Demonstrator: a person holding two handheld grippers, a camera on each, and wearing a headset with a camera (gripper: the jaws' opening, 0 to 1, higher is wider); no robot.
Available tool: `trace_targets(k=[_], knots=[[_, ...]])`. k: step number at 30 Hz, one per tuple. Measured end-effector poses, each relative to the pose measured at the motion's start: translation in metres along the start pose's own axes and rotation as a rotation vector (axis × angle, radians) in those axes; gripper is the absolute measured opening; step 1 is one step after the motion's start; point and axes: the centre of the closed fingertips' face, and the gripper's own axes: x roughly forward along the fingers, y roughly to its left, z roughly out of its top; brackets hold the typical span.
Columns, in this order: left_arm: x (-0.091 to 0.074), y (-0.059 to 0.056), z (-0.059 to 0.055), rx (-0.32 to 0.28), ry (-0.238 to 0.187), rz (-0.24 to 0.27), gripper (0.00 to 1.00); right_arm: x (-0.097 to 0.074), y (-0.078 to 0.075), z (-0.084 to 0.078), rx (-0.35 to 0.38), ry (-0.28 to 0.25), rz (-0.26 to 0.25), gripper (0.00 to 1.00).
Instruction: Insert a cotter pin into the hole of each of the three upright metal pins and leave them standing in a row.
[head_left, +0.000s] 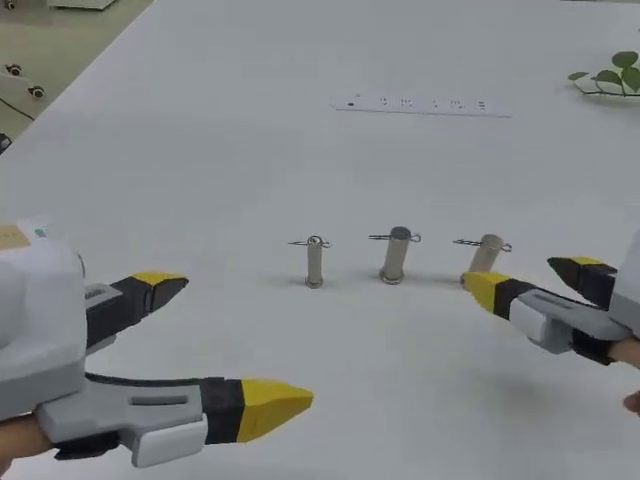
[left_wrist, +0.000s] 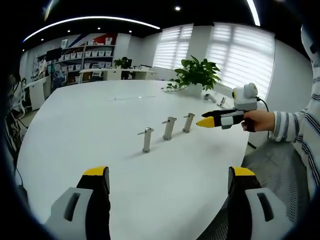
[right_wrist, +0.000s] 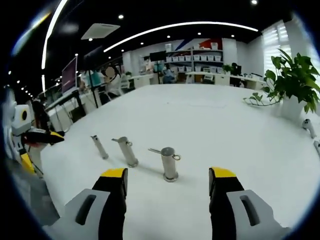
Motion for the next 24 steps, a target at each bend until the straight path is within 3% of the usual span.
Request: trace_targets(k=[2, 5, 7, 10, 13, 16, 18, 21, 23, 24], knots=[[0.000, 0.000, 0.000, -0.019, 0.001, -0.002, 0.99, -0.008, 0.003, 0.001, -0.001, 0.002, 0.011, 0.79], [0.000, 0.001, 0.003, -0.057, -0.031, -0.005, 0.99, -0.018, 0.011, 0.000, -0.031, 0.023, 0.044, 0.82], [-0.001, 0.004, 0.005, -0.041, -0.043, 0.015, 0.99, -0.025, 0.015, -0.006, -0.068, 0.063, 0.061, 0.85], [-0.003, 0.005, 0.002, -0.047, -0.028, 0.027, 0.99, -0.035, 0.018, -0.011, -0.073, 0.091, 0.075, 0.89], [-0.006, 0.009, 0.001, -0.048, -0.023, 0.042, 0.99, -0.046, 0.023, -0.014, -0.017, 0.084, 0.083, 0.90], [-0.009, 0.010, -0.002, -0.064, -0.015, 0.054, 0.99, -0.053, 0.025, -0.026, 0.014, 0.129, 0.080, 0.93], [-0.012, 0.011, -0.005, -0.078, -0.010, 0.069, 0.99, -0.056, 0.027, -0.031, 0.026, 0.133, 0.078, 0.96], [-0.014, 0.005, -0.008, -0.090, 0.008, 0.053, 0.99, -0.061, 0.027, -0.040, 0.038, 0.166, 0.069, 1.00], [-0.014, 0.006, -0.012, -0.106, 0.024, 0.061, 0.99, -0.066, 0.026, -0.053, 0.018, 0.234, 0.069, 1.00], [-0.014, 0.005, -0.013, -0.116, 0.025, 0.059, 0.99, -0.066, 0.025, -0.054, 0.018, 0.234, 0.070, 1.00]])
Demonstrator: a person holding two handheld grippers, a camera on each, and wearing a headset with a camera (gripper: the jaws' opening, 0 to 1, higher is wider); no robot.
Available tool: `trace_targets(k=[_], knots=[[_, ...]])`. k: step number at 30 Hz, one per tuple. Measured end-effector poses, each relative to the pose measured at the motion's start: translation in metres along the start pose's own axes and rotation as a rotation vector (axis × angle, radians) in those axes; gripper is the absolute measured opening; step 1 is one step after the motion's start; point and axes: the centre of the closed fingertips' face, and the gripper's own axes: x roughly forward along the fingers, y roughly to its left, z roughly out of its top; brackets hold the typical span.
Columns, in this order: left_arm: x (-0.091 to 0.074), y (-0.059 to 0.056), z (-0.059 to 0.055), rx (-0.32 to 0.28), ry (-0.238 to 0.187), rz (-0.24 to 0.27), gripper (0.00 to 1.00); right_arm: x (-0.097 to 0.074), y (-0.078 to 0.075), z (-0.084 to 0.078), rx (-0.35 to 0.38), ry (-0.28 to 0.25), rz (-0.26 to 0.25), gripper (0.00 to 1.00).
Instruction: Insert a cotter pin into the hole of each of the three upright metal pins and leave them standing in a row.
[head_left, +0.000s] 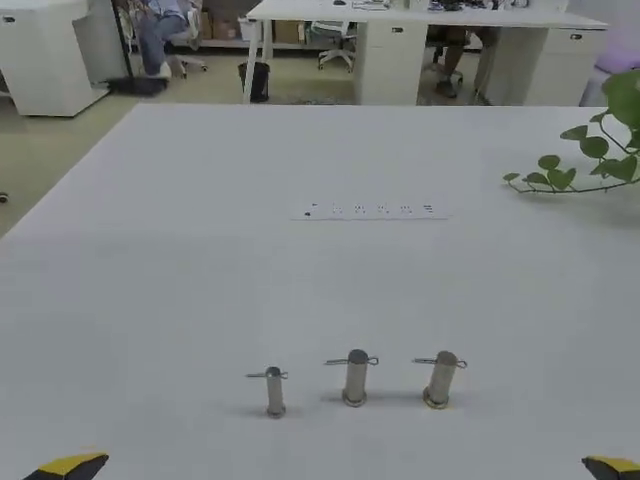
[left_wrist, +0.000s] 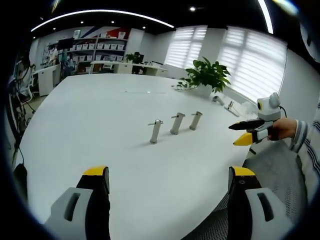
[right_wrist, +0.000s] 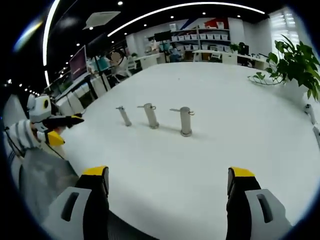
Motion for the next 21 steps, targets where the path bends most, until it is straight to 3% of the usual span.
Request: trace_targets(k=[5, 7, 9, 12, 18, 19, 20, 21], knots=[[-0.002, -0.002, -0.001, -0.014, 0.008, -0.007, 0.99, -0.007, -0.002, -0.005, 0.081, 0.001, 0.011, 1.00], [-0.003, -0.001, -0.002, -0.012, 0.010, 0.003, 0.99, -0.010, -0.003, -0.011, 0.102, 0.031, 0.014, 1.00], [-0.002, -0.002, 0.005, -0.096, -0.040, 0.004, 0.99, -0.012, -0.004, -0.014, 0.109, 0.043, 0.018, 1.00], [-0.002, -0.004, 0.007, -0.092, -0.048, -0.002, 0.99, -0.013, -0.004, -0.016, 0.141, 0.065, 0.032, 1.00], [0.010, -0.008, -0.004, -0.023, 0.047, -0.018, 0.99, -0.011, 0.001, -0.016, 0.158, 0.079, 0.054, 1.00], [0.011, -0.009, -0.007, -0.031, 0.063, -0.023, 0.99, -0.011, 0.001, -0.016, 0.159, 0.084, 0.054, 1.00], [0.011, -0.011, -0.015, -0.047, 0.107, -0.029, 0.99, -0.011, 0.001, -0.018, 0.165, 0.094, 0.050, 1.00], [0.012, -0.010, -0.014, -0.045, 0.104, -0.030, 0.99, -0.010, 0.001, -0.019, 0.167, 0.105, 0.050, 1.00]])
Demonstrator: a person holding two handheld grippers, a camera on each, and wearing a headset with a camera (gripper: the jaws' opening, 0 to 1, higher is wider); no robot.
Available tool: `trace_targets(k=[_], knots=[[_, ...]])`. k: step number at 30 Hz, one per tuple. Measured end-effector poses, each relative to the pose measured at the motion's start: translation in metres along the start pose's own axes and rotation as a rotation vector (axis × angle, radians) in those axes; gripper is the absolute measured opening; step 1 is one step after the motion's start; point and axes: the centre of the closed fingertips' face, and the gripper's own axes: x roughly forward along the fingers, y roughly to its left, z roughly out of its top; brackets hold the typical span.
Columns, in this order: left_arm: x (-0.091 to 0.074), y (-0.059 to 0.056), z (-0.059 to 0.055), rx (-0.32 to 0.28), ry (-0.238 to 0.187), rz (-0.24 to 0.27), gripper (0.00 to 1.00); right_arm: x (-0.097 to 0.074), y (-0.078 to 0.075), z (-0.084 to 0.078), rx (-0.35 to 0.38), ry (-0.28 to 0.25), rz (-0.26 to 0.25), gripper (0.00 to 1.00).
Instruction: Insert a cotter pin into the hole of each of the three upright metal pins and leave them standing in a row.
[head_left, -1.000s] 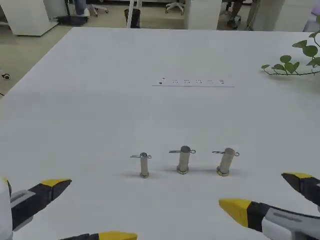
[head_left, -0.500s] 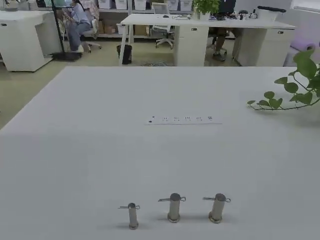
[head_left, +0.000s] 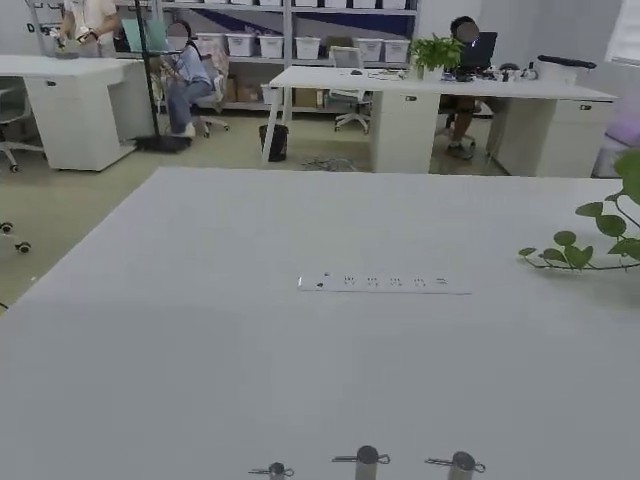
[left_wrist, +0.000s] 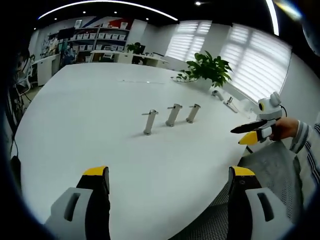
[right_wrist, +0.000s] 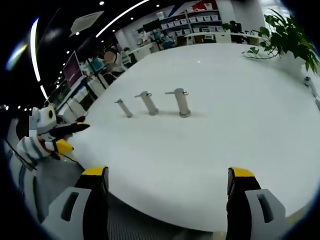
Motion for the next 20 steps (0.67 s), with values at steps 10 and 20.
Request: trace_targets(k=[10, 20], knots=[[-0.003, -0.001, 0.006, 0.009, -0.020, 0.025, 0.99, -0.001, -0.001, -0.004, -0.029, 0.039, 0.023, 1.00], [-0.001, -0.005, -0.015, 0.061, 0.082, 0.023, 0.99, -0.006, -0.002, -0.005, -0.064, 0.100, 0.027, 1.00]])
